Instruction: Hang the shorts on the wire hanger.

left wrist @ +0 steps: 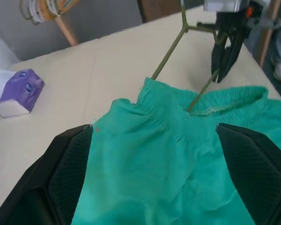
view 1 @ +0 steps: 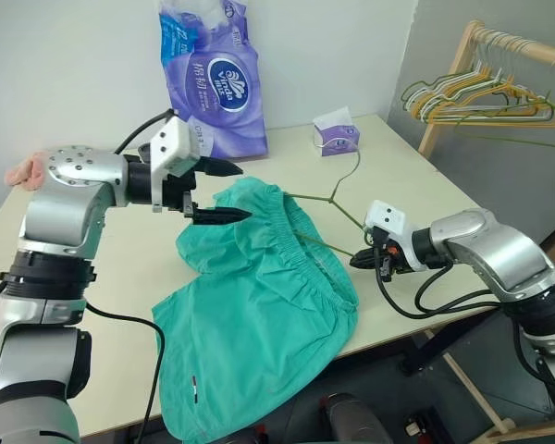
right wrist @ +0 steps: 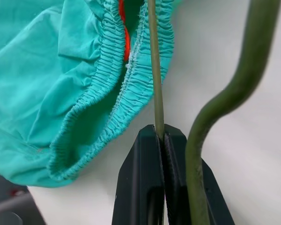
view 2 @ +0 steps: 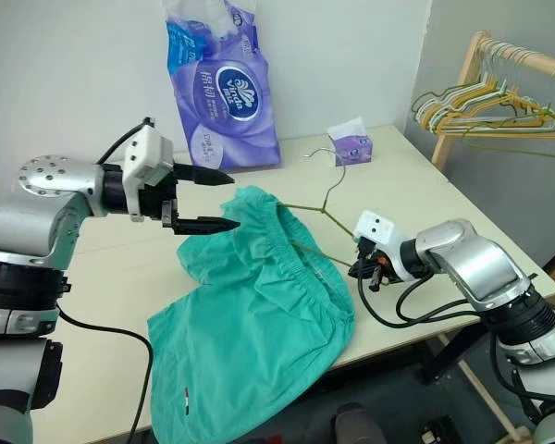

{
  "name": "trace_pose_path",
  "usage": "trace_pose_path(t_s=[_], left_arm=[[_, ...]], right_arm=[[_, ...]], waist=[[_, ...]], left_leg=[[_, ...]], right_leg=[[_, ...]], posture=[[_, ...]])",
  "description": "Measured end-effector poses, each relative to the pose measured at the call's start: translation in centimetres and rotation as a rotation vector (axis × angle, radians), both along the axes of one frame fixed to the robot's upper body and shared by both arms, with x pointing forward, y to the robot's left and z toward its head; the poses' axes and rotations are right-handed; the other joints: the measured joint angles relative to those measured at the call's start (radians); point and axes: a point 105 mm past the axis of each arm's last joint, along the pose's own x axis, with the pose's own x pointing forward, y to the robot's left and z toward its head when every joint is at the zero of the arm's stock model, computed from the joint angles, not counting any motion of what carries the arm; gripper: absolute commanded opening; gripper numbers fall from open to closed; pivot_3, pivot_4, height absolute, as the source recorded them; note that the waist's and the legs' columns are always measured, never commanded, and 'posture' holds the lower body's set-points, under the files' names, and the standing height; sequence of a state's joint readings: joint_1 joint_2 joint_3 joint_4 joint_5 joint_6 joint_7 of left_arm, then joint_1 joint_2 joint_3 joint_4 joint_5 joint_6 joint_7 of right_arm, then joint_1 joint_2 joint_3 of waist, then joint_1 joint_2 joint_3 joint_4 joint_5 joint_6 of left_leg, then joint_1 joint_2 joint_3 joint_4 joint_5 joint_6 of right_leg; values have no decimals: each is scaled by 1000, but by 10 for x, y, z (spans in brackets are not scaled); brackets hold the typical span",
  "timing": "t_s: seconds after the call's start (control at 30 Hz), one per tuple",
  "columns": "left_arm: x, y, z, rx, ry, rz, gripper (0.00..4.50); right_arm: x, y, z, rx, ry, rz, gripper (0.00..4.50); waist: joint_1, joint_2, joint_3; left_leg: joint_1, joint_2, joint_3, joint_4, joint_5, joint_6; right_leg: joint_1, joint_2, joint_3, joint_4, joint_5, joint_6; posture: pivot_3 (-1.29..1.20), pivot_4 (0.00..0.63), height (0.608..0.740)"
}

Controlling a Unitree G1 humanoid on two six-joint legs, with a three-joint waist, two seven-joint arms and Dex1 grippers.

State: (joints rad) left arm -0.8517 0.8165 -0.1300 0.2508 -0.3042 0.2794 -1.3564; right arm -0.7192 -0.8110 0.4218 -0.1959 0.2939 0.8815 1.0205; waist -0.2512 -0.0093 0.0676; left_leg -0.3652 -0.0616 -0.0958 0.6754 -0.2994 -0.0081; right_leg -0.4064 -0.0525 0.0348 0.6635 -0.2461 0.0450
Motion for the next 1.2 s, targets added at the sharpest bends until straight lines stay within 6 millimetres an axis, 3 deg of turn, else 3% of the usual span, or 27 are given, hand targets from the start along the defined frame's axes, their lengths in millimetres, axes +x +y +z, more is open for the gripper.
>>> trace_pose_path(t_s=[0.1,0.3,0.43,0.53,0.83,0.97,1.2], left_arm=[[4,-4,-18,63,18,-36,4457],[-13,-7,-48,166,114,-157,4457],[-15,-4,-57,204,123,-166,4457],[-12,0,-61,215,126,-147,3881],[-13,0,-77,178,189,-118,1299],[-14,-3,-74,155,195,-114,116],[-23,-7,-80,127,252,-116,51]], right_arm=[[0,2,1,-44,-64,53,0],[-1,4,5,-75,-126,97,0],[-1,3,4,-85,-129,105,0],[-2,5,5,-77,-126,112,0],[-3,8,5,-69,-131,129,0],[-3,7,6,-82,-149,151,0],[-3,3,6,-128,-205,188,0]], waist=[[-2,0,0],[-10,0,0],[-10,0,0],[-10,0,-1],[-10,0,-1],[-10,0,-2],[-12,0,-2]], left_leg=[[0,0,0,0,0,0],[-1,0,0,0,0,0],[-1,0,0,1,-1,1],[-1,0,0,1,-1,3],[-1,0,0,1,-1,3],[-1,0,0,1,-2,3],[-1,0,0,1,-2,3]], right_leg=[[0,0,0,0,0,0],[0,0,0,0,0,0],[0,0,0,0,0,0],[0,0,0,0,0,0],[0,0,0,0,0,0],[0,0,0,0,0,0],[0,0,0,0,0,0]], posture=[[-306,0,740],[-312,0,740],[-311,0,740],[-311,0,740],[-310,3,740],[-310,5,740],[-308,10,740]])
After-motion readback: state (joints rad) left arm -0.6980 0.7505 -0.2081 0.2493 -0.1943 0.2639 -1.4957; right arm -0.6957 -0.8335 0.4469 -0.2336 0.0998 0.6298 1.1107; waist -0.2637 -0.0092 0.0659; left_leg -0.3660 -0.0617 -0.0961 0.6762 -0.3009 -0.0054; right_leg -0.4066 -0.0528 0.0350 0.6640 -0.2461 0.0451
